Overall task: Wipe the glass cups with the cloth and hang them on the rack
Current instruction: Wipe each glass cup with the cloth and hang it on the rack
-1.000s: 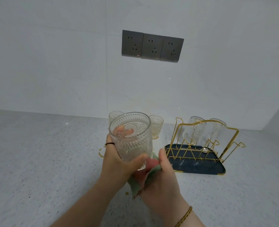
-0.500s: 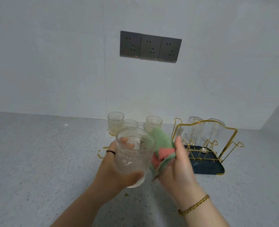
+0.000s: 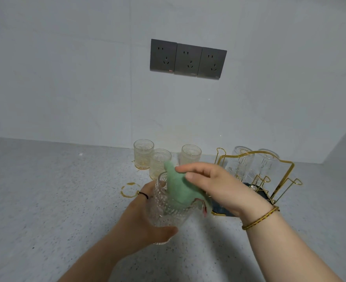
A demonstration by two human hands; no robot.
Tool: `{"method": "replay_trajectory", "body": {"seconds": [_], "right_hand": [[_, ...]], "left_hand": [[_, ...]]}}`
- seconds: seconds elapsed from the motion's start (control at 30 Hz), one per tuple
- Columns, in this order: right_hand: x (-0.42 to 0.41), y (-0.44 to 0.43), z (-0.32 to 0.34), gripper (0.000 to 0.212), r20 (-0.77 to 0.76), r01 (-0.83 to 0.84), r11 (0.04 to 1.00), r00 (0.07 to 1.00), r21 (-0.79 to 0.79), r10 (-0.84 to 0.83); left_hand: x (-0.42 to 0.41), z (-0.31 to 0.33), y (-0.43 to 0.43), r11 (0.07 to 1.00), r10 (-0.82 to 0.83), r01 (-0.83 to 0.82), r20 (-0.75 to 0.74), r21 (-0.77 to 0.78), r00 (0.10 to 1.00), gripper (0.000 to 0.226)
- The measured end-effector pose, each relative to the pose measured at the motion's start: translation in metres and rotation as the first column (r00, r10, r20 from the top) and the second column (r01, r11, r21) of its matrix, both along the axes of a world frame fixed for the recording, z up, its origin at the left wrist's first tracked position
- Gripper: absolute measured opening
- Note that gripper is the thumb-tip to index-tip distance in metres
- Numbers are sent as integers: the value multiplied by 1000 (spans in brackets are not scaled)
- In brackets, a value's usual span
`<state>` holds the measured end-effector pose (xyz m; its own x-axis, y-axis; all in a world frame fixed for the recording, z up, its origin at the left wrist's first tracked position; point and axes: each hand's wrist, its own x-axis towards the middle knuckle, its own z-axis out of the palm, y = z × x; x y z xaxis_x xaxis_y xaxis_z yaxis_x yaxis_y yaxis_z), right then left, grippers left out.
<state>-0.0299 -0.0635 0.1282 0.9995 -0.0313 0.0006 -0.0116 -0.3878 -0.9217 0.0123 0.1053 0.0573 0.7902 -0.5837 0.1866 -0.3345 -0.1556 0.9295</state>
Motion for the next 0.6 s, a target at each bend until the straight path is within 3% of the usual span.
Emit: {"method": "replay_trajectory", "body": {"seconds": [0.1,0.27,0.37,0.47,0.6], "right_hand": [[9,10,-3,35,114,46,906,993,-422,3],[16,16,-6,19,56,82,752,997,-654,-60],[21,17,-11,32,-50,59,710,990,-702,-132],[21,12,-12,38,-157,14,744,975,-668,-159],[19,7,-12,21,-185,-17,819,977,-574,-109]], "left_hand": [[-1,-4,-3,999,-37,37,2,31,999,80],[1,-9,-6,997,36,-41,86,60,996,77],[5,-13,-7,984,59,-82,141,160,988,79],[6,-21,-7,975,104,-143,216,170,971,88],[3,-31,-12,977,173,-196,227,86,959,90]]}}
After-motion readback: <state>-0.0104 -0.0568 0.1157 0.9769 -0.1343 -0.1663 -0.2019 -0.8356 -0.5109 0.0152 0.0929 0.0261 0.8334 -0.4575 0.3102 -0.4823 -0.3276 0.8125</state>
